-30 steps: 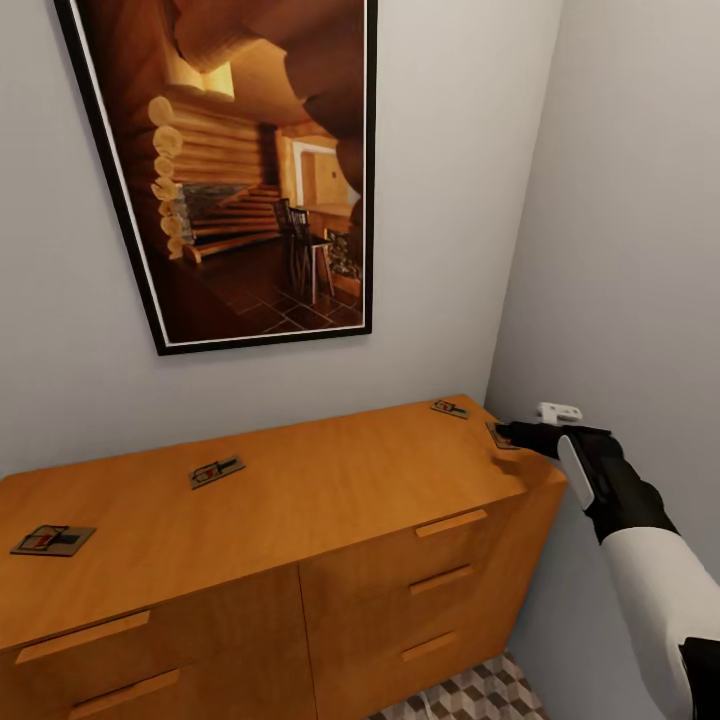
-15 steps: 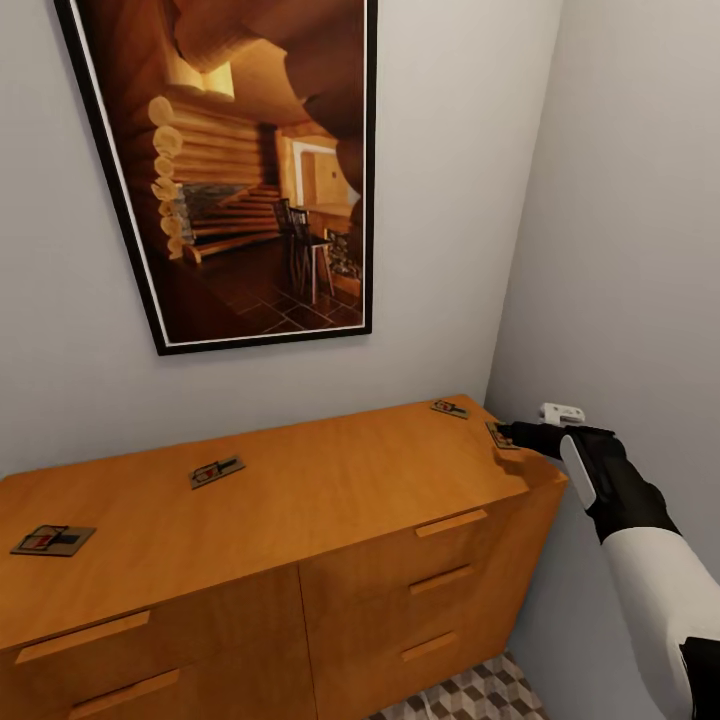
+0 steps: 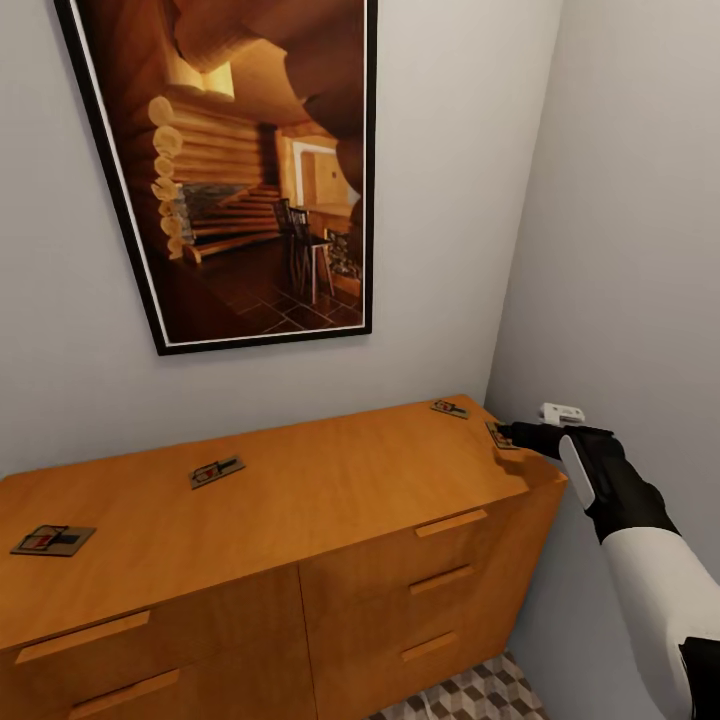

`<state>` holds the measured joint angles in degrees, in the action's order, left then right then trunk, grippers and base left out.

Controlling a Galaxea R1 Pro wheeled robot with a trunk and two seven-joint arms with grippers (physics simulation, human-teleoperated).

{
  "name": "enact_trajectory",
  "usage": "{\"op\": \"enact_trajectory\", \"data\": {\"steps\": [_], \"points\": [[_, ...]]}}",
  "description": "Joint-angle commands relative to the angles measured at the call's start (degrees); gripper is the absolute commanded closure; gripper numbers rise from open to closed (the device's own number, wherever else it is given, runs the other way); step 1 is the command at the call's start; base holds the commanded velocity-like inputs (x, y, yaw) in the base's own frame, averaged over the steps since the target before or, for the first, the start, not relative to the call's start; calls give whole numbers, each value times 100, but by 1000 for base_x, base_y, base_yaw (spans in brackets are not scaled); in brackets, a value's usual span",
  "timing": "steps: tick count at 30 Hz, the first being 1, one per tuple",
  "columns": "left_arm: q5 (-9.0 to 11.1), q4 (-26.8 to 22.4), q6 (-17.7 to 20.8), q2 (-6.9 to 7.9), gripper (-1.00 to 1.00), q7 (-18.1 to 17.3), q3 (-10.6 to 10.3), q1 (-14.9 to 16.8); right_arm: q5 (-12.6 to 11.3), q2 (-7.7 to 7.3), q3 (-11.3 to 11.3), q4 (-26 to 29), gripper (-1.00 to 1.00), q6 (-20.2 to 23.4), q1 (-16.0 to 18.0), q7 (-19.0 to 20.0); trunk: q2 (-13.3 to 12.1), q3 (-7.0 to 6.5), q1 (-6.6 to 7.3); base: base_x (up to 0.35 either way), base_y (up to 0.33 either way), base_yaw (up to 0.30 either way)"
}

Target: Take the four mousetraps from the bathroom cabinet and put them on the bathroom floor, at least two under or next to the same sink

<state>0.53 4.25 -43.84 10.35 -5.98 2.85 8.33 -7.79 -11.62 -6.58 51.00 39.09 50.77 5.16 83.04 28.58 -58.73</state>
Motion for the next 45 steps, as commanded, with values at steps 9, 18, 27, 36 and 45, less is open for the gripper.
{"op": "enact_trajectory", "data": {"steps": [9,18,27,36,45], "points": [[9,23,-28,2,-100,-44,31,11,27,0,-10,6,-100,54,3,-146,4,6,0,0,0,0],[6,23,-28,2,-100,-44,31,11,84,2,5,6,-100,103,3,-412,4,6,0,0,0,0],[8,23,-28,2,-100,-44,31,11,92,2,13,6,-100,123,3,-442,4,6,0,0,0,0],[5,23,-28,2,-100,-44,31,11,93,2,24,6,-100,127,3,-451,4,6,0,0,0,0],[7,23,-26,2,-100,-44,31,11,93,2,32,5,-100,126,3,-448,4,6,0,0,0,0]]}}
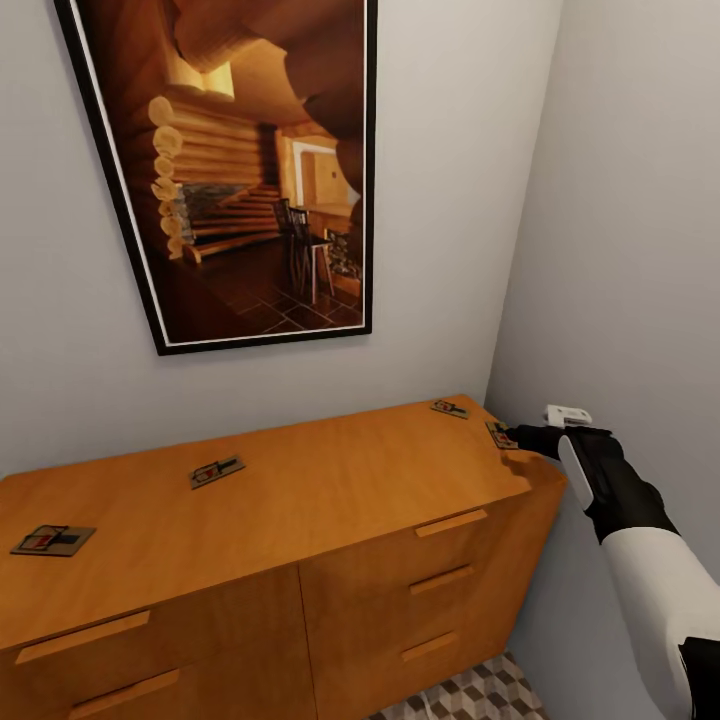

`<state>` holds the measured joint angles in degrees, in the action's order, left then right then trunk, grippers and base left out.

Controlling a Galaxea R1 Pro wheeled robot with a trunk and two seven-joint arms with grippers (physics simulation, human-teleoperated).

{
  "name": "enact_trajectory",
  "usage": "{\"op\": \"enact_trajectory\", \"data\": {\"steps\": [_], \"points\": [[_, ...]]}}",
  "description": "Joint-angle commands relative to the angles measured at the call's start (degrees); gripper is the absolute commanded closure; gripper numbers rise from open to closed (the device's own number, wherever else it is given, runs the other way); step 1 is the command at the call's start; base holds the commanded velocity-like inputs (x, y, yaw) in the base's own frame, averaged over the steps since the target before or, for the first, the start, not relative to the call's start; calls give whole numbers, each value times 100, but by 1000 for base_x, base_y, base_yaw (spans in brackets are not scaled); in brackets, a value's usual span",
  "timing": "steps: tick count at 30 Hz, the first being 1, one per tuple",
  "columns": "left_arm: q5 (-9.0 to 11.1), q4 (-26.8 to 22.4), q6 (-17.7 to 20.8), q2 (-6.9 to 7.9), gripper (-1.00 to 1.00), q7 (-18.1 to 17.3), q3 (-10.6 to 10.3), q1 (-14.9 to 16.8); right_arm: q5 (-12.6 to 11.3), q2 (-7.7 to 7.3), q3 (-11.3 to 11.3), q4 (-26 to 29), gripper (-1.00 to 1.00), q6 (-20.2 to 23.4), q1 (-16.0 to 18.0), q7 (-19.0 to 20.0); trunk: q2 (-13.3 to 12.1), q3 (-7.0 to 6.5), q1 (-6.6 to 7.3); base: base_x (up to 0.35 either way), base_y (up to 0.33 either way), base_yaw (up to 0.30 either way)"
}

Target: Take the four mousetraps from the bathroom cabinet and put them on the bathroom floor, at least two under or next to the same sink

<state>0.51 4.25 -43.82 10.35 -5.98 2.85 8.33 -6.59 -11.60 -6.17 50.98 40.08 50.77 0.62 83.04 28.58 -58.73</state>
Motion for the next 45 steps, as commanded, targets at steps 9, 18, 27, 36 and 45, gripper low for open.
{"op": "enact_trajectory", "data": {"steps": [9,18,27,36,45], "points": [[4,23,-30,2,-100,-44,31,11,-27,-1,-8,7,-100,26,3,6,4,6,0,0,88,0],[7,23,-30,1,-100,-44,31,11,-26,-1,-2,4,-100,26,3,5,4,6,0,0,33,0],[5,23,-30,1,-100,-44,31,11,-27,-1,1,0,-100,26,3,8,4,6,0,0,4,0],[7,23,-27,-1,-100,-44,31,11,-27,-1,1,-1,-100,26,3,5,4,6,0,0,0,0],[6,23,-27,-1,-100,-44,31,11,-16,-1,23,-6,-100,33,3,-9,4,6,0,48,0,0]]}}
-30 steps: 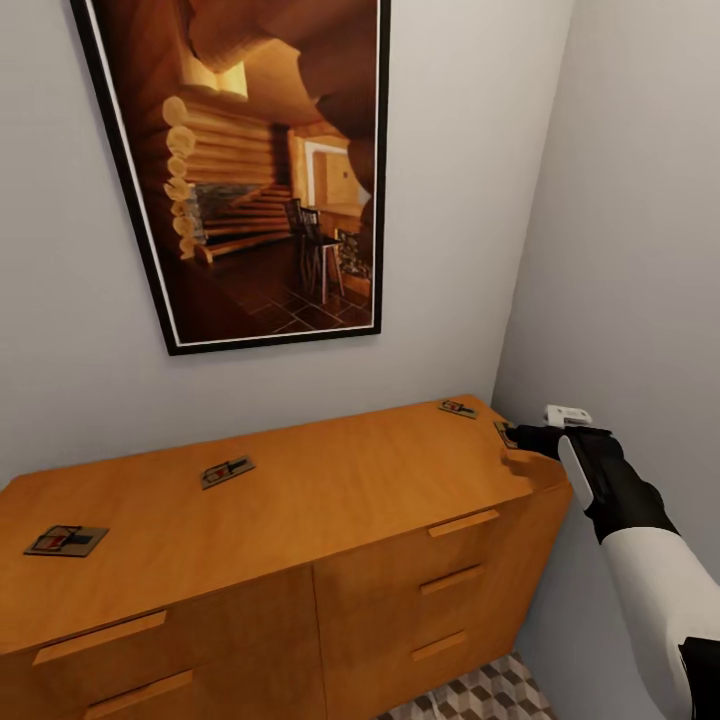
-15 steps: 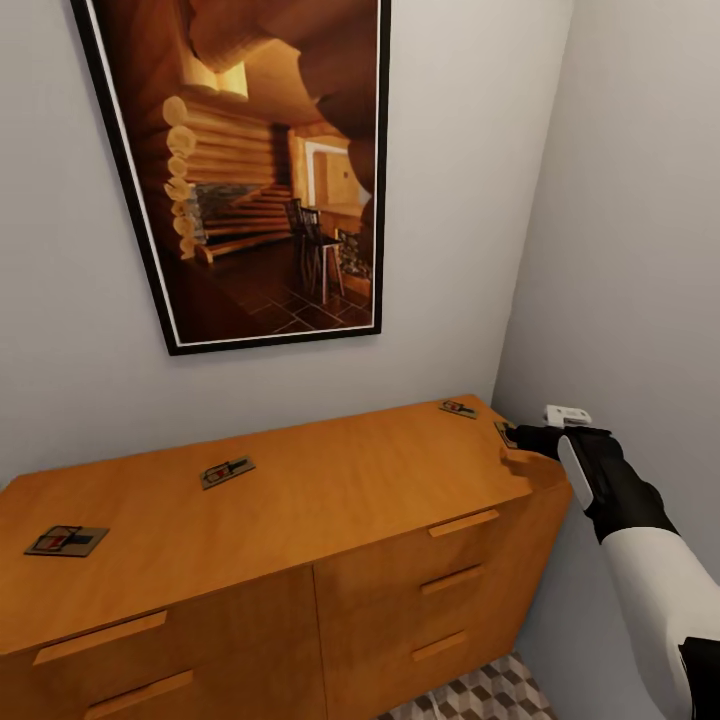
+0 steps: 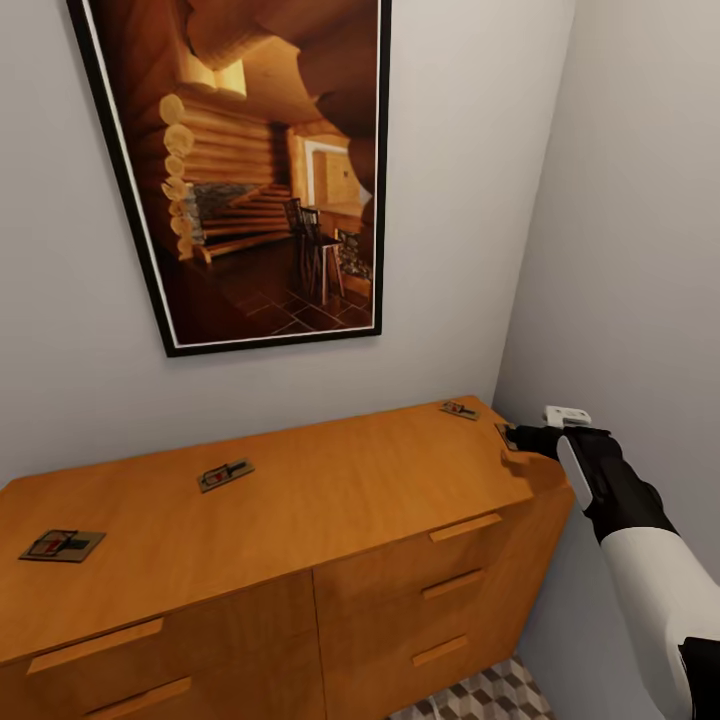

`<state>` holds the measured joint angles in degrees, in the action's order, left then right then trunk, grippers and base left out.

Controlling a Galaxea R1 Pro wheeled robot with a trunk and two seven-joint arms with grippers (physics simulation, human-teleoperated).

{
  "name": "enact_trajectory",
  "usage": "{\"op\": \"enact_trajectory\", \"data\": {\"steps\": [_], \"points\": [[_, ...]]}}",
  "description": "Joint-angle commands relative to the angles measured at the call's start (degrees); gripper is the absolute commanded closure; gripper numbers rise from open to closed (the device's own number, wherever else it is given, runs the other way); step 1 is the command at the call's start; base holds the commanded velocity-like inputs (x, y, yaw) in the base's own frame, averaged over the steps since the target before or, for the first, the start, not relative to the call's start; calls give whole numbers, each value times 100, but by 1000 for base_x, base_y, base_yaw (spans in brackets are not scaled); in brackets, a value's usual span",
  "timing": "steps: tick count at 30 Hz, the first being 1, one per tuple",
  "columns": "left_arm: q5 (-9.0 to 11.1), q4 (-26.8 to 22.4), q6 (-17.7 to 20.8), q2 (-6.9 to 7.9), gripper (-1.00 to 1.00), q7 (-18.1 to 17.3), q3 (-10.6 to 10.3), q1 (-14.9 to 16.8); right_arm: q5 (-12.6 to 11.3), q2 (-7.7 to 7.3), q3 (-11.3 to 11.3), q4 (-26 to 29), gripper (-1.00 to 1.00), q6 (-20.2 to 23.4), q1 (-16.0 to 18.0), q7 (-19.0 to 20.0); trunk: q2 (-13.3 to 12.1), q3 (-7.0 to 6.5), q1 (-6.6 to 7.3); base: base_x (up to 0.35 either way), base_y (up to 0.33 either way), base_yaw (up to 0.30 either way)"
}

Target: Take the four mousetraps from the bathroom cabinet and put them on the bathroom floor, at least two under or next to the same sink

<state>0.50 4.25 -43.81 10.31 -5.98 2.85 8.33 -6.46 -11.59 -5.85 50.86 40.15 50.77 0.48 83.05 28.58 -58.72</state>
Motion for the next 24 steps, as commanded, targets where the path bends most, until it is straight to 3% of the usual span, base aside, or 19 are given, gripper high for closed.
{"op": "enact_trajectory", "data": {"steps": [1,11,24], "points": [[7,23,-29,1,-100,-43,31,11,-25,-1,17,6,-100,30,3,-2,3,6,0,50,0,0],[8,23,-31,0,-100,-43,31,11,120,-1,735,10,-100,202,3,-106,3,6,0,17,0,0],[9,23,-31,2,-100,-43,31,11,148,-1,920,10,-100,246,3,-126,3,6,0,1,0,0]]}}
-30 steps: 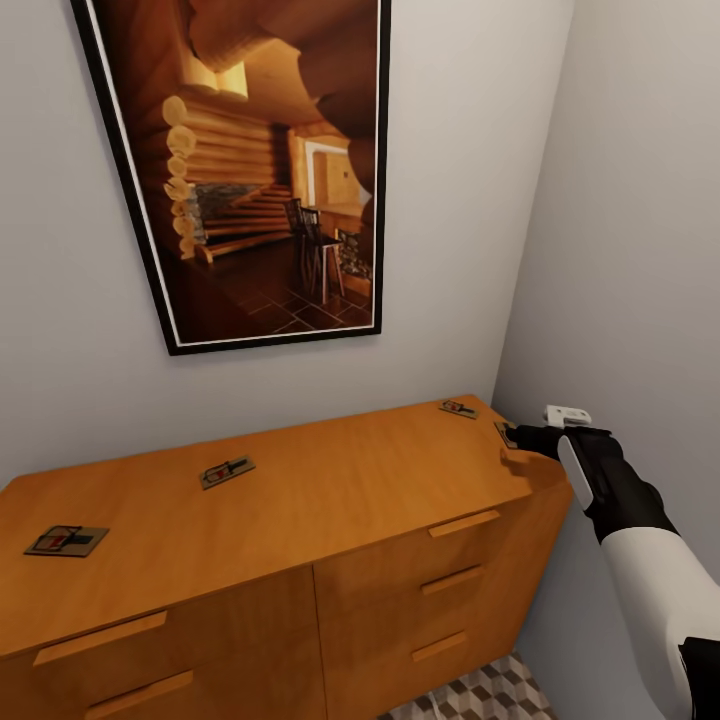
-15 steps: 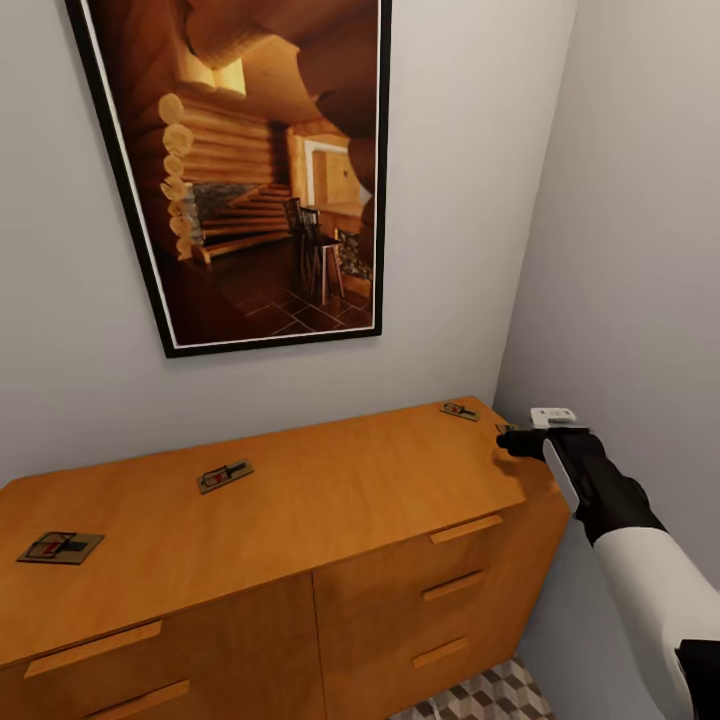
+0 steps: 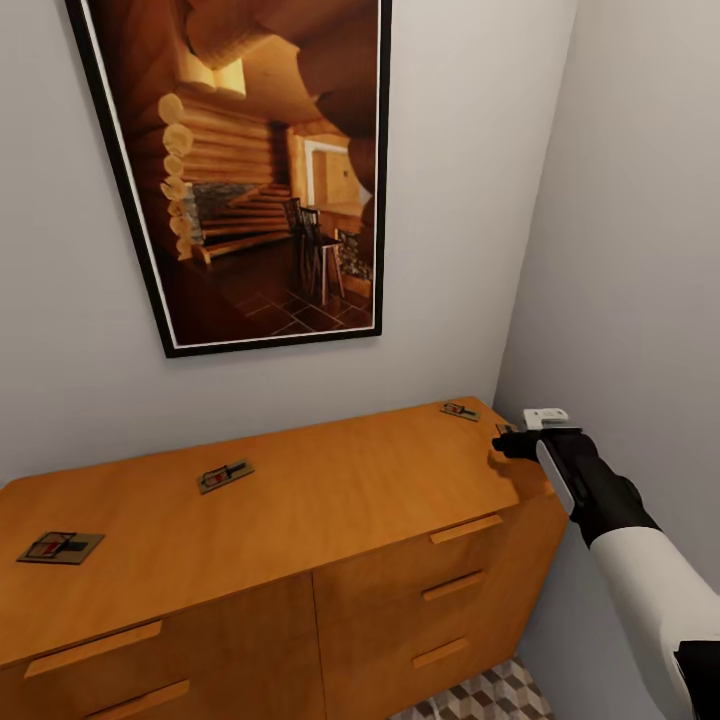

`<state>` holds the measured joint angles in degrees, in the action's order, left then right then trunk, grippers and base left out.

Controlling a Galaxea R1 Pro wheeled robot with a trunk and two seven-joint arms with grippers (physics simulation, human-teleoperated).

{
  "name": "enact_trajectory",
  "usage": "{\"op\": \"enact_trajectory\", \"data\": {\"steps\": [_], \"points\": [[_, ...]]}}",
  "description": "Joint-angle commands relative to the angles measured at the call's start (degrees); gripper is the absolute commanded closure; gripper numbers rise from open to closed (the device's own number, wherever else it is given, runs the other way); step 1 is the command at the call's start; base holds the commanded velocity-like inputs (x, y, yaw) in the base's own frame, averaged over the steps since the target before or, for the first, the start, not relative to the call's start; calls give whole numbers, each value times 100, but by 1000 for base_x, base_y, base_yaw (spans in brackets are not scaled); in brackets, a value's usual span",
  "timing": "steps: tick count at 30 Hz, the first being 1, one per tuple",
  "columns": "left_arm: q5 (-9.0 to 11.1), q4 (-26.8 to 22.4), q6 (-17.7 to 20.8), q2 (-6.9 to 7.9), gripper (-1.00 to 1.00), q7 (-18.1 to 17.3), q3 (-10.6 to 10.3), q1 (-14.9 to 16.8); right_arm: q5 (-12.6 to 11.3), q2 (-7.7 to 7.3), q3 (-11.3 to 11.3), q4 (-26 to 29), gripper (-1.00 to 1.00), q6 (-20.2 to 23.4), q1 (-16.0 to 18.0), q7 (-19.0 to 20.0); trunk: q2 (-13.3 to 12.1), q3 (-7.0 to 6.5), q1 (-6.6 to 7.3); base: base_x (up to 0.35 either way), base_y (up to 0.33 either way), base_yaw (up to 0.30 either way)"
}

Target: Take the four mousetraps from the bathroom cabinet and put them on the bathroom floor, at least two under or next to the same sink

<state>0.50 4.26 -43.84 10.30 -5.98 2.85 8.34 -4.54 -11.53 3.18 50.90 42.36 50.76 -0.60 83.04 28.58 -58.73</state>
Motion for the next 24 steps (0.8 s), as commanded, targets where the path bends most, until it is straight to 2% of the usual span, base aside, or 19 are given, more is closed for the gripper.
{"op": "enact_trajectory", "data": {"steps": [1,24], "points": [[9,22,-29,3,-100,-43,31,10,-43,-7,19,6,-100,24,4,-18,4,6,0,0,0,0],[8,22,-28,7,-100,-43,31,10,-94,-16,25,13,-100,18,4,87,4,6,0,0,0,0]]}}
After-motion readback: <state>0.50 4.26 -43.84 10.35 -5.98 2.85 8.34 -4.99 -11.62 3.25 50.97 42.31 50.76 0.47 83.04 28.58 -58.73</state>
